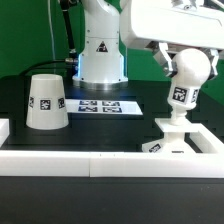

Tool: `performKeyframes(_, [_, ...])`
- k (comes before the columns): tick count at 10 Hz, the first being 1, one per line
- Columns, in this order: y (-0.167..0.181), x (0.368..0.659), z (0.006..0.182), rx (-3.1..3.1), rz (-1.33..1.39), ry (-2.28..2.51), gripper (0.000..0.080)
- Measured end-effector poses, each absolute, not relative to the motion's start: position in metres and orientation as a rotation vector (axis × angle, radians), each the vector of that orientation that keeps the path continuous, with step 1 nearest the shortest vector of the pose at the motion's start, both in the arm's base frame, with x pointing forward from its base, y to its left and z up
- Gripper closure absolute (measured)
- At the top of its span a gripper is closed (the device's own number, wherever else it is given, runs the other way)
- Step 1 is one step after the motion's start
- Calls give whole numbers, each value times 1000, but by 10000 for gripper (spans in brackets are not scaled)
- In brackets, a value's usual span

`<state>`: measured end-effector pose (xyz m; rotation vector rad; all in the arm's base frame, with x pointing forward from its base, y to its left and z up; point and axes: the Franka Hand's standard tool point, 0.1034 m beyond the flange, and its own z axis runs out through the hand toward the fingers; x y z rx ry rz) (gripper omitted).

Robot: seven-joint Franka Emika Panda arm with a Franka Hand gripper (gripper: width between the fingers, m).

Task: Assemble lamp

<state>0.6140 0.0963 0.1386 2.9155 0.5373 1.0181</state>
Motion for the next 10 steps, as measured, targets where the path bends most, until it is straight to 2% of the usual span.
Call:
performKeyframes(1, [105, 613, 139, 2925, 1014, 544, 220])
performKeyframes(7, [102, 612, 136, 2922, 1010, 546, 220])
performKeyframes(10, [93, 607, 124, 2930, 986, 528, 220])
